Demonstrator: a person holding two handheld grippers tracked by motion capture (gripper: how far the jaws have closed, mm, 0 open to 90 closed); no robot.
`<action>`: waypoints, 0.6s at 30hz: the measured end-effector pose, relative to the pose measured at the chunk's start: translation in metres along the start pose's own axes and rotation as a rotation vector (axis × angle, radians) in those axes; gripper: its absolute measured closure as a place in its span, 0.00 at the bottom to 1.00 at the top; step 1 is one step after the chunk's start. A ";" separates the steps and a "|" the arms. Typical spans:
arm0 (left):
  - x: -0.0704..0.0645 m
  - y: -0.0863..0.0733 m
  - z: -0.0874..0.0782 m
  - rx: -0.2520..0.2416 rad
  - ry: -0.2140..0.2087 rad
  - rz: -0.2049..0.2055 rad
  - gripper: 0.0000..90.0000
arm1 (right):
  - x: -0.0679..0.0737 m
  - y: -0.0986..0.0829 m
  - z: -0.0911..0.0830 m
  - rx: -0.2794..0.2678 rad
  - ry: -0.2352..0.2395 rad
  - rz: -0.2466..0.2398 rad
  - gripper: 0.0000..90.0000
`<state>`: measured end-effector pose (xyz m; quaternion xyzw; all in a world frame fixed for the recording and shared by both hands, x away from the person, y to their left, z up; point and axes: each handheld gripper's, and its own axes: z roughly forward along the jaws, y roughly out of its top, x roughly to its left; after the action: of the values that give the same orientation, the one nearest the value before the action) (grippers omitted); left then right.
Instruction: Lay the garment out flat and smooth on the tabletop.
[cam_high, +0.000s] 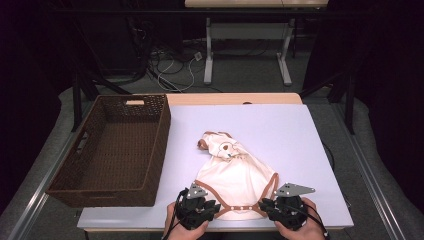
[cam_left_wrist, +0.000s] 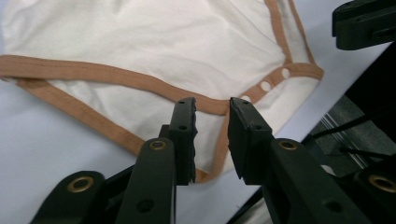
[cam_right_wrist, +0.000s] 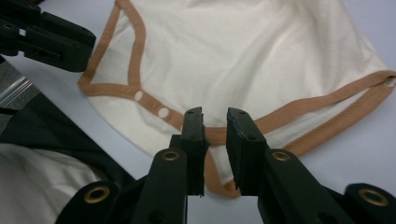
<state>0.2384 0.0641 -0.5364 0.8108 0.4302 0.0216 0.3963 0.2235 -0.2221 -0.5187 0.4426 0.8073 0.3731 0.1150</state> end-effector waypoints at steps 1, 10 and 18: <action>0.002 0.001 -0.001 0.005 0.004 -0.001 0.79 | -0.002 0.000 0.000 -0.009 -0.008 0.012 0.85; 0.018 0.011 -0.001 -0.030 0.038 -0.032 0.68 | -0.021 0.007 0.000 -0.056 -0.069 0.039 0.79; 0.034 0.020 0.002 -0.040 0.096 -0.043 0.64 | -0.033 0.012 0.005 -0.059 -0.094 0.050 0.74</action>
<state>0.2742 0.0809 -0.5352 0.7913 0.4654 0.0606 0.3918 0.2531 -0.2420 -0.5184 0.4761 0.7782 0.3784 0.1564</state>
